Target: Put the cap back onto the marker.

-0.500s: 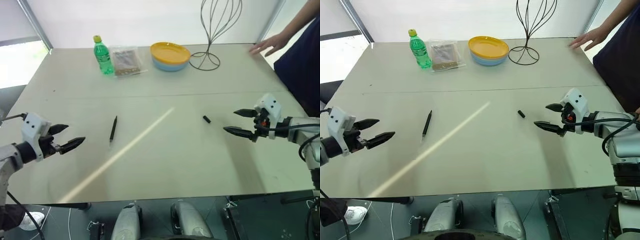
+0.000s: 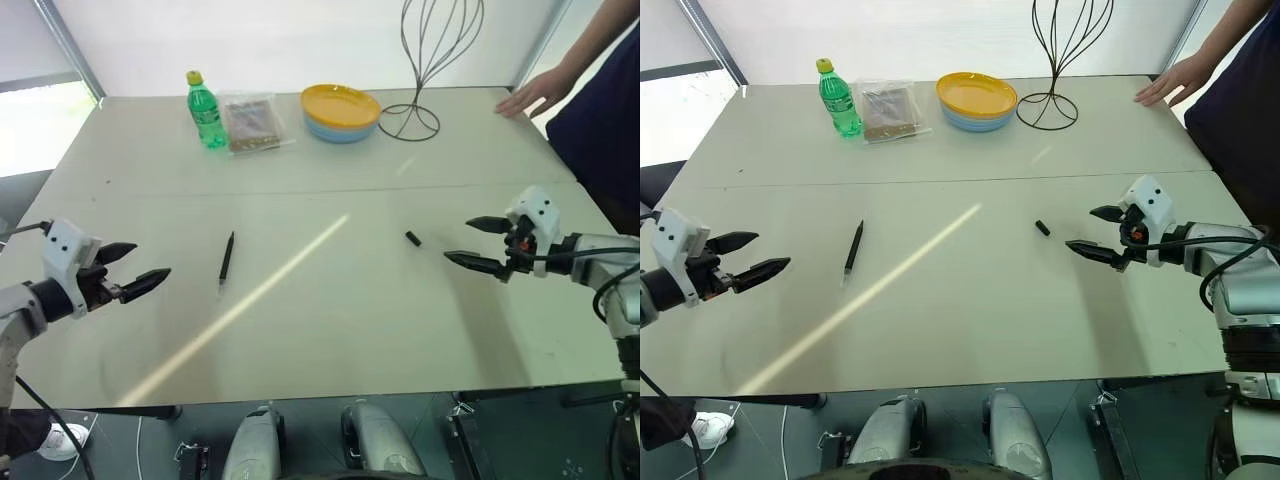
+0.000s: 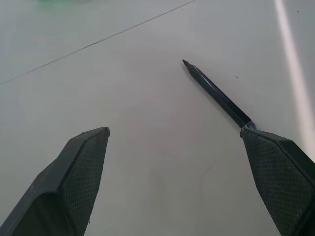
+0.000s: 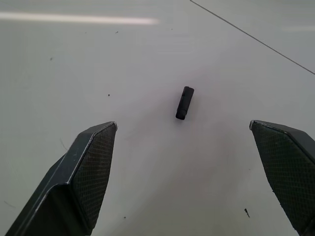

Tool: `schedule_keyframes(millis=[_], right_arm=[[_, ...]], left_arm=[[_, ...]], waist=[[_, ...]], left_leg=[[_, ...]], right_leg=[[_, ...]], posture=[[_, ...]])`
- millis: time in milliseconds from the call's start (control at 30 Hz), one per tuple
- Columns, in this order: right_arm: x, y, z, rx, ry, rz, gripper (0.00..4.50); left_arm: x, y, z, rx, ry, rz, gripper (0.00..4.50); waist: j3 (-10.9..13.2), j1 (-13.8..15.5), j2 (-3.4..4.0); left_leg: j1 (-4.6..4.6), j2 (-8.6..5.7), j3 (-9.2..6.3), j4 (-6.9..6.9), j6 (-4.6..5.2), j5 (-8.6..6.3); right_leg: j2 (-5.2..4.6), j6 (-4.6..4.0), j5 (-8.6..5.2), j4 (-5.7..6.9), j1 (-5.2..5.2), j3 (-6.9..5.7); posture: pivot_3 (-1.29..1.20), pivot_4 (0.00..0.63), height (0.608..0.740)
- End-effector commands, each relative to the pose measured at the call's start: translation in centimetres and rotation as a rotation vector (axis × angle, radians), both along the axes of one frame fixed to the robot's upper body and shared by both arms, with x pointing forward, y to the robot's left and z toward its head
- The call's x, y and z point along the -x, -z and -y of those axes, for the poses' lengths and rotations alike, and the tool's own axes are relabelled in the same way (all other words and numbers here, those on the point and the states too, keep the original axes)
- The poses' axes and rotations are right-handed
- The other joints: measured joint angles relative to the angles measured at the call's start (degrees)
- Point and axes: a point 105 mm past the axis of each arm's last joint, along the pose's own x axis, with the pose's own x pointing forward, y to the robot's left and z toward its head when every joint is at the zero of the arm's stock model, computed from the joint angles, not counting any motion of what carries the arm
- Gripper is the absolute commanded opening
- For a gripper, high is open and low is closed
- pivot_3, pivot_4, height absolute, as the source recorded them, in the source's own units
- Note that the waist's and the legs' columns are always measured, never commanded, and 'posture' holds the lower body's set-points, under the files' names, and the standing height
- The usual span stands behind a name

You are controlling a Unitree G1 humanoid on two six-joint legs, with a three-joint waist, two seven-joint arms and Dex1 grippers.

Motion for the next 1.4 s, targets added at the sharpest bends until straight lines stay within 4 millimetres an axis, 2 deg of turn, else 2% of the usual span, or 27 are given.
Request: schedule_keyframes(millis=[33,367,567,733,833,900,1000,1133,1233,1300,1400], right_arm=[[-0.2,-1.5,-0.2,0.002,-0.013,0.064,4.50],[-0.5,-1.4,-0.3,0.012,-0.020,0.063,4.50],[-0.6,-1.7,-1.0,0.013,-0.063,0.061,4.50],[1.4,-2.8,-5.6,-0.054,-0.298,0.017,4.50],[3.0,-4.2,-8.4,-0.099,-0.444,-0.006,4.50],[4.0,-4.4,-9.7,-0.084,-0.519,-0.021,4.50],[4.1,-4.1,-10.3,-0.048,-0.546,-0.021,4.50],[3.5,-3.7,-10.3,-0.047,-0.523,-0.012,4.50],[3.3,-3.2,-10.5,-0.045,-0.515,-0.007,4.50],[3.2,-3.0,-10.8,-0.051,-0.514,-0.003,4.50],[3.0,-2.7,-11.1,-0.058,-0.507,0.005,4.50]], left_arm=[[-0.2,-1.3,0.1,0.005,0.000,0.049,4.44],[-0.7,-1.4,0.2,0.011,-0.018,0.072,4.44],[-0.9,-1.3,1.2,0.049,-0.003,0.073,4.44],[-0.8,-1.5,2.7,0.085,0.021,0.074,4.44],[-0.9,-1.8,2.8,0.105,0.007,0.080,4.44],[-0.8,-1.7,2.9,0.105,0.001,0.076,4.44],[-0.6,-1.8,3.2,0.106,-0.013,0.078,4.44],[-0.9,-2.4,5.2,0.130,-0.042,0.100,4.44],[-2.1,-2.8,6.7,0.160,-0.117,0.121,4.44],[-3.0,-2.5,7.4,0.149,-0.177,0.119,4.44],[-4.4,-0.8,8.6,0.179,-0.325,0.062,4.44]], waist=[[0.00,0.02,0.00],[0.00,0.04,0.00],[0.00,-0.02,0.00],[0.00,-0.05,0.00],[0.00,-0.11,0.00],[0.00,-0.03,0.00],[-0.02,0.11,-0.03],[-0.01,0.36,-0.05],[-0.01,0.48,-0.05],[-0.02,0.35,-0.06],[-0.02,0.32,-0.06]], left_leg=[[0.00,0.00,0.00,0.00,0.00,0.00],[0.00,0.00,0.01,0.01,0.00,0.00],[0.01,-0.01,0.02,0.02,0.00,0.00],[0.02,0.00,-0.01,0.01,0.00,0.00],[0.03,0.03,-0.05,0.01,0.00,0.00],[0.04,0.03,-0.14,0.02,0.00,0.00],[0.04,0.03,-0.16,0.02,0.00,0.00],[-0.01,-0.02,-0.16,0.08,0.00,0.00],[-0.03,-0.08,-0.18,0.22,0.00,0.00],[-0.03,-0.06,-0.18,0.36,0.00,0.00],[0.01,-0.11,-0.20,0.41,0.00,0.00]], right_leg=[[0.00,0.00,0.00,0.00,0.00,0.00],[0.05,0.02,0.01,0.03,0.01,0.00],[0.08,0.08,0.04,0.04,0.01,-0.01],[0.11,0.19,0.11,0.08,0.01,-0.01],[0.15,0.20,0.11,0.12,0.01,-0.02],[0.16,0.20,0.11,0.15,0.01,-0.03],[0.13,0.19,0.11,0.12,0.03,-0.06],[-0.02,0.17,0.10,0.08,0.06,-0.05],[-0.04,0.19,0.11,0.10,0.13,-0.06],[0.02,0.20,0.11,0.10,0.23,-0.09],[0.12,0.24,0.14,0.13,0.30,-0.08]], posture=[[0.00,0.150,0.740],[0.00,0.150,0.740],[0.00,0.150,0.740],[0.00,0.150,0.740],[0.00,0.150,0.740],[0.00,0.150,0.740],[0.00,0.150,0.740],[0.00,0.150,0.740],[0.00,0.150,0.740],[0.00,0.150,0.740],[0.00,0.150,0.740]])
